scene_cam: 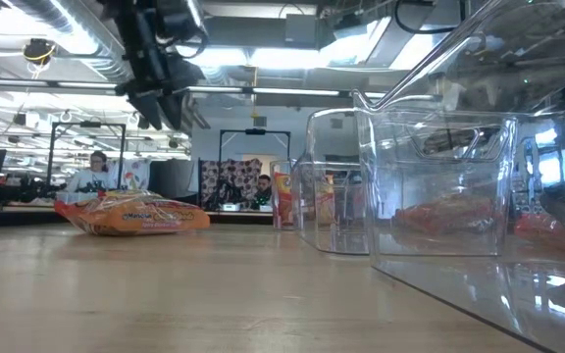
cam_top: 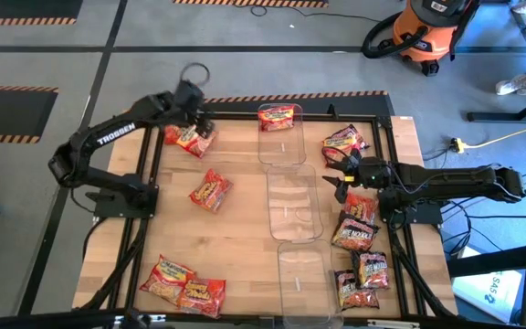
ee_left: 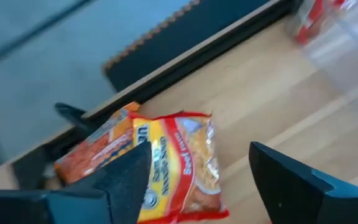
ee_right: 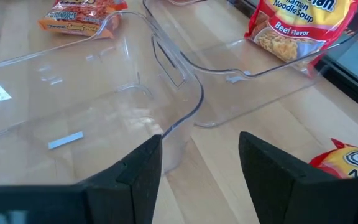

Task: Sort Maruchan noodles
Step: Put the red noodle pack into the top transparent bin

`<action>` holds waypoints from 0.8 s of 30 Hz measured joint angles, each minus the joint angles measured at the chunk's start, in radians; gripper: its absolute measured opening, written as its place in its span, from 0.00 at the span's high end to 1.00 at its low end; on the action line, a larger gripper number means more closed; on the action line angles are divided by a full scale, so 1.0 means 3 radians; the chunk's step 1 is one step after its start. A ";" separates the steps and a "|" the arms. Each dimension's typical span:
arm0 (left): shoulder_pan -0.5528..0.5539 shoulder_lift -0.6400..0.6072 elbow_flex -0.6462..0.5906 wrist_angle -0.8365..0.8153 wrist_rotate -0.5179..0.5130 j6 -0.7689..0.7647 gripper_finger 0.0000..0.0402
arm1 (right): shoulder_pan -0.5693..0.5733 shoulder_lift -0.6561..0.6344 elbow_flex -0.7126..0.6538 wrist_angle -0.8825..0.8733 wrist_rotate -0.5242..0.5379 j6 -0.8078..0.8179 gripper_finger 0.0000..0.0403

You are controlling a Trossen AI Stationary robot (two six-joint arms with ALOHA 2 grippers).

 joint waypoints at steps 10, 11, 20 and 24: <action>0.0988 0.0454 0.0000 -0.0043 0.0745 0.0207 0.31 | -0.0001 0.0000 0.0000 -0.0001 0.0000 -0.0058 0.52; 0.1011 0.0516 0.0000 -0.0044 0.0748 0.0214 0.31 | -0.0001 0.0000 0.0000 -0.0001 0.0000 -0.0058 0.52; 0.1098 0.1050 0.0000 -0.0082 0.0897 0.0427 0.31 | -0.0001 0.0000 0.0000 -0.0007 -0.0027 -0.0055 0.52; 0.1111 0.1227 0.0000 -0.0081 0.0903 0.0435 0.32 | 0.0000 0.0001 0.0000 -0.0045 -0.0028 -0.0056 0.52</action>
